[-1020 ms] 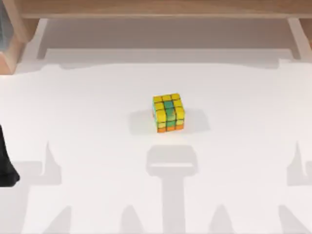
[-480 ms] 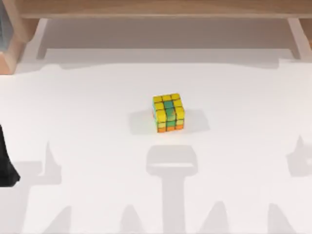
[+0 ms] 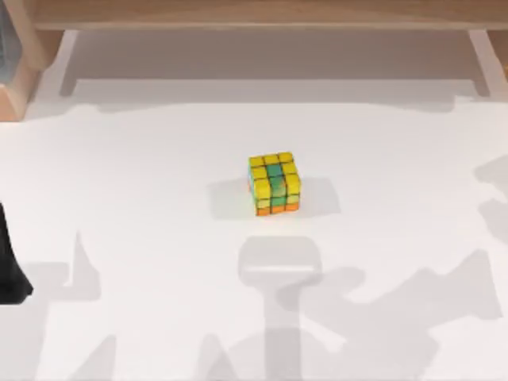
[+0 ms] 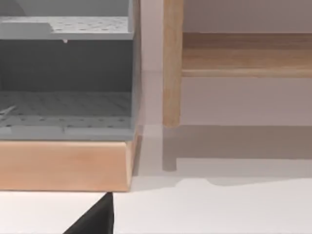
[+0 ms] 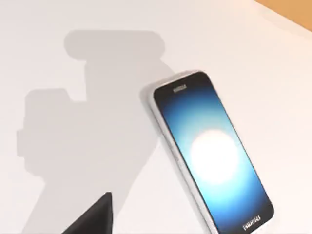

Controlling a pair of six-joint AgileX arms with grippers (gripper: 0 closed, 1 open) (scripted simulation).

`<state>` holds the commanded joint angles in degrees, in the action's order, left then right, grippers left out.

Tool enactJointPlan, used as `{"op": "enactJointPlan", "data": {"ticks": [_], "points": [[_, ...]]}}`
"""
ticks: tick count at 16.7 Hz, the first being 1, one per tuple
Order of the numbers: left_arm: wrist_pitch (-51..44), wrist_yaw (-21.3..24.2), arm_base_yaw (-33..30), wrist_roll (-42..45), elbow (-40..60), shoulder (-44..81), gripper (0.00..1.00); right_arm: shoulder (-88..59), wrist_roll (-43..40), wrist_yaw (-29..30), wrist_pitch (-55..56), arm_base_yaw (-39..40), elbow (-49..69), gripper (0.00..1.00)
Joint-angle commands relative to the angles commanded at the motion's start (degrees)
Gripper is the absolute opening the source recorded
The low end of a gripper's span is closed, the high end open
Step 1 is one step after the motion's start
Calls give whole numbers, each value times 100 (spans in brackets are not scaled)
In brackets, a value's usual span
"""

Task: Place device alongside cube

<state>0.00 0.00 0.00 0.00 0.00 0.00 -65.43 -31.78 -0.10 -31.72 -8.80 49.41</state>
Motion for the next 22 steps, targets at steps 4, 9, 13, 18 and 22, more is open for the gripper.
{"op": "enactJointPlan", "data": {"ticks": [4,9,13,18,22], "points": [[0,0,0,0,0,0,100,-2519,-1108,-7,-1146,-310,1690,100],[0,0,0,0,0,0,100,-4760,-2226,4,-2220,-624,3459,100],[0,0,0,0,0,0,100,-5775,-2753,22,-2683,-778,4342,100],[0,0,0,0,0,0,100,-5978,-2856,26,-2770,-809,4519,100],[0,0,0,0,0,0,100,-6018,-2838,26,-2653,-792,4434,100]]}}
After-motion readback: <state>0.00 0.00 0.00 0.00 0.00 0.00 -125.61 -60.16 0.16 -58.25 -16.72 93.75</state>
